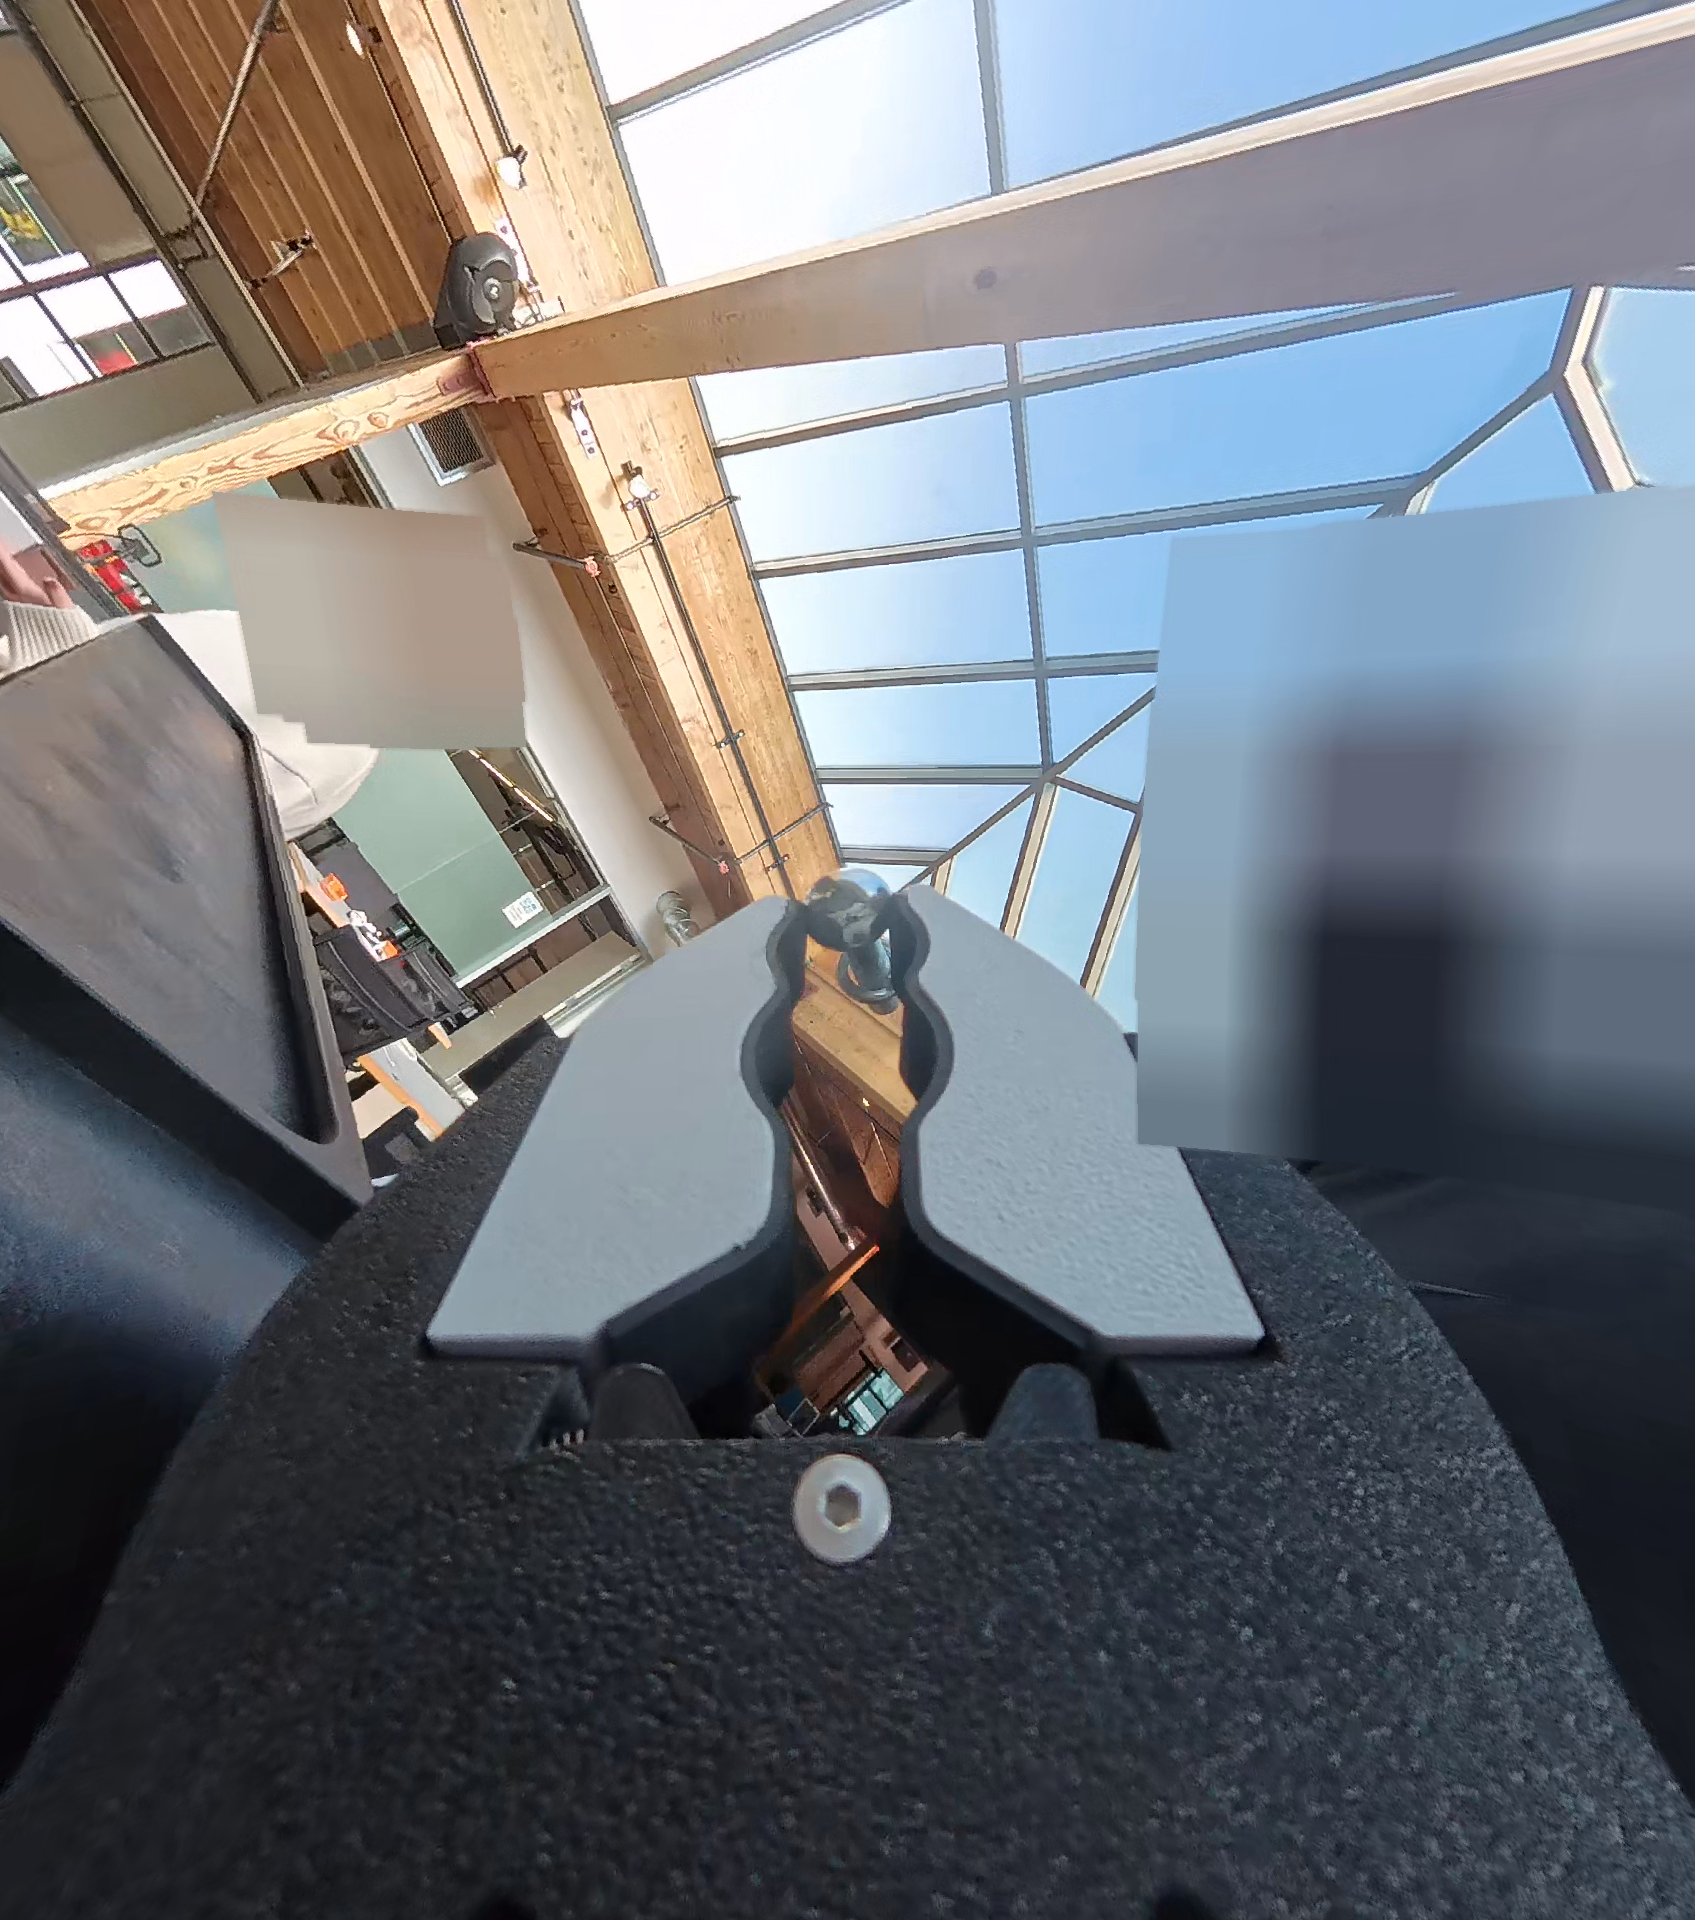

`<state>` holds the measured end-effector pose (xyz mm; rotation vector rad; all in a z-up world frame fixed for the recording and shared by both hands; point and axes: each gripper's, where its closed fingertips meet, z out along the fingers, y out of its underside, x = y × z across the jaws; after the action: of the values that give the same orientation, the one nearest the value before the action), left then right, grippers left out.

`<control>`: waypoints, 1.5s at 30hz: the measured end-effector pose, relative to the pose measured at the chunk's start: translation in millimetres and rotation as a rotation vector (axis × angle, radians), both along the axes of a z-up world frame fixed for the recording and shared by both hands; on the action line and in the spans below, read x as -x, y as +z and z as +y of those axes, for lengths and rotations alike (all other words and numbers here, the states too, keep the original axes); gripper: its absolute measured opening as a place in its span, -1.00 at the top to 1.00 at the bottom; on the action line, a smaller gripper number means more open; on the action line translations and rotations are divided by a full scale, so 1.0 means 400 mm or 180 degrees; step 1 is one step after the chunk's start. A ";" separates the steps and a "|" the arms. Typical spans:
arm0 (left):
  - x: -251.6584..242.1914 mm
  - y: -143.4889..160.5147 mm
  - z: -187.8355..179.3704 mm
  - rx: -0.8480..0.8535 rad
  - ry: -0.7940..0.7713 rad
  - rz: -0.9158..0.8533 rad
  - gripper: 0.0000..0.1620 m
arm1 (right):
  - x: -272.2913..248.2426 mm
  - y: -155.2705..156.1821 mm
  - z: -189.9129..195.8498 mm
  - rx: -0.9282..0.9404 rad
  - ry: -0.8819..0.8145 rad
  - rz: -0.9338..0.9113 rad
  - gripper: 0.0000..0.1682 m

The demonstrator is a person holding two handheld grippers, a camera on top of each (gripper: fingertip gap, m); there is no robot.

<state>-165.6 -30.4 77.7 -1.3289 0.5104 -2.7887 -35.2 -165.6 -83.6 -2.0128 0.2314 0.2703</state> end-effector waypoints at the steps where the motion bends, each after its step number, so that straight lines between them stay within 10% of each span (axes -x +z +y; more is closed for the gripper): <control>1: 0.008 -0.003 -0.017 0.0013 -0.0047 -0.0008 0.82 | 0.023 -0.008 -0.006 0.0025 0.0024 0.0006 0.52; 21: 0.214 -0.079 -0.231 0.0539 -0.0762 -0.0099 0.81 | 0.452 -0.019 -0.123 0.0059 -0.0526 -0.0073 0.52; 45: -0.008 -0.123 -0.674 0.1171 -0.0740 -0.0009 0.81 | 0.320 0.118 -0.531 -0.0572 -0.0707 -0.0516 0.57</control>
<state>-162.4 -300.1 28.7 -1.4024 0.1618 -3.1950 -163.2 -377.9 -36.4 -1.8021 0.3139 -0.0126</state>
